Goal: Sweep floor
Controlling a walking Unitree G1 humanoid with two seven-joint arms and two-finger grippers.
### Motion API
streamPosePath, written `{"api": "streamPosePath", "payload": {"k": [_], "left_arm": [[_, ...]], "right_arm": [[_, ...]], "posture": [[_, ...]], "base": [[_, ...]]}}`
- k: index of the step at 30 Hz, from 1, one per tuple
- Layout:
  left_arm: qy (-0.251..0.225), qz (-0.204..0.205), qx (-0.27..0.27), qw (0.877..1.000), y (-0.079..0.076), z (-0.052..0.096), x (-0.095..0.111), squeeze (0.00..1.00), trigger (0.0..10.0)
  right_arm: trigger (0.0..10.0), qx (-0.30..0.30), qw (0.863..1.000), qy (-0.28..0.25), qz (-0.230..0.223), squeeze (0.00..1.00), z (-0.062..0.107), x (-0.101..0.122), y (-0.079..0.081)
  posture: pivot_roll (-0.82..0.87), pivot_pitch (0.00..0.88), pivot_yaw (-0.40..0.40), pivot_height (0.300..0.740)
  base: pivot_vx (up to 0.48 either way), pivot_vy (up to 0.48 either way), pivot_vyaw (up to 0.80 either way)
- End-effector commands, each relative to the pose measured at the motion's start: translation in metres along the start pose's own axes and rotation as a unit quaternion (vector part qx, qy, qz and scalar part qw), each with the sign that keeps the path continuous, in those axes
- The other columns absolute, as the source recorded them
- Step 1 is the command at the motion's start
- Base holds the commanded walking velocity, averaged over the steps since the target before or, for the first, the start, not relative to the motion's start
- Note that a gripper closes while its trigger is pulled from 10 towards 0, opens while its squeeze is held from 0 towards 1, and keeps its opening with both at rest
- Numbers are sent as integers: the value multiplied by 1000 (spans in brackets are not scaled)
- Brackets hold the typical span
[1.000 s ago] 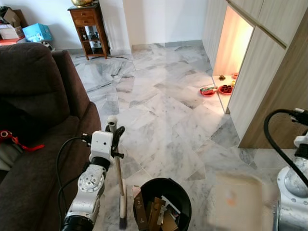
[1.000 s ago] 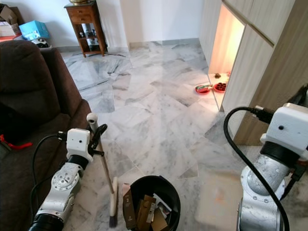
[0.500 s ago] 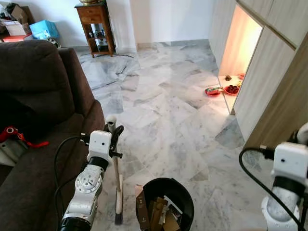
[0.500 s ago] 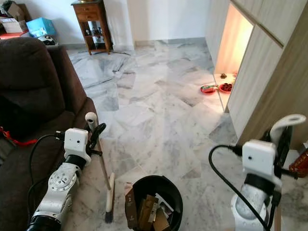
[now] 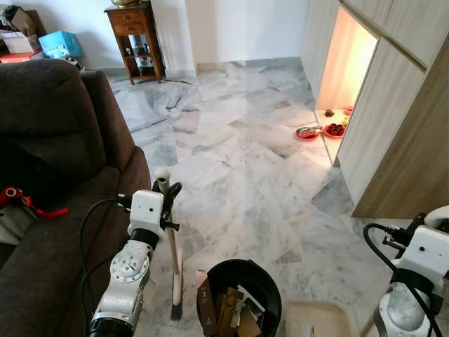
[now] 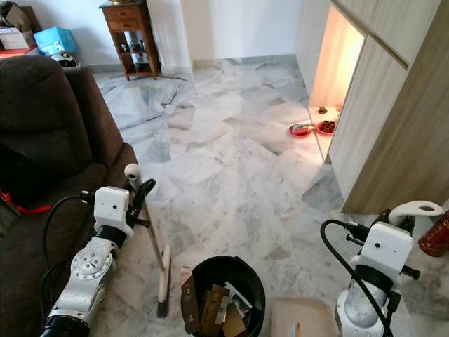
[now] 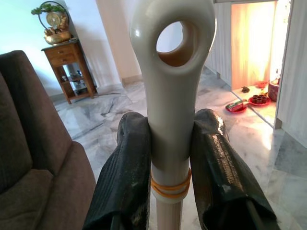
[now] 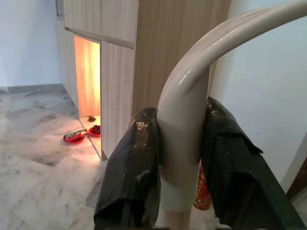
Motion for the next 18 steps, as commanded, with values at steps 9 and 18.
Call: {"api": "streamPosePath", "payload": {"k": [9,18], "left_arm": [[1,5,-10,1000,-2,1,0,0,10000],[1,8,-11,1000,-2,1,0,0,10000]], "right_arm": [[10000,10,1000,-15,-13,0,-3,3,3],[10000,13,1000,-19,-14,0,-3,4,5]], "posture": [[-94,7,87,740],[-94,3,86,740]], "base": [[0,0,0],[0,0,0]]}}
Point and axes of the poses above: a point about 5 cm out from each wrist's last joint towards the gripper, its own z axis pointing back from the gripper into the wrist, its own x axis along the axis of the wrist's last joint, y = z × x, the point moved 6 cm from there along -z, pointing out of the wrist towards the gripper, and after that the axes turned 3 degrees about z, right-handed, at the moved point
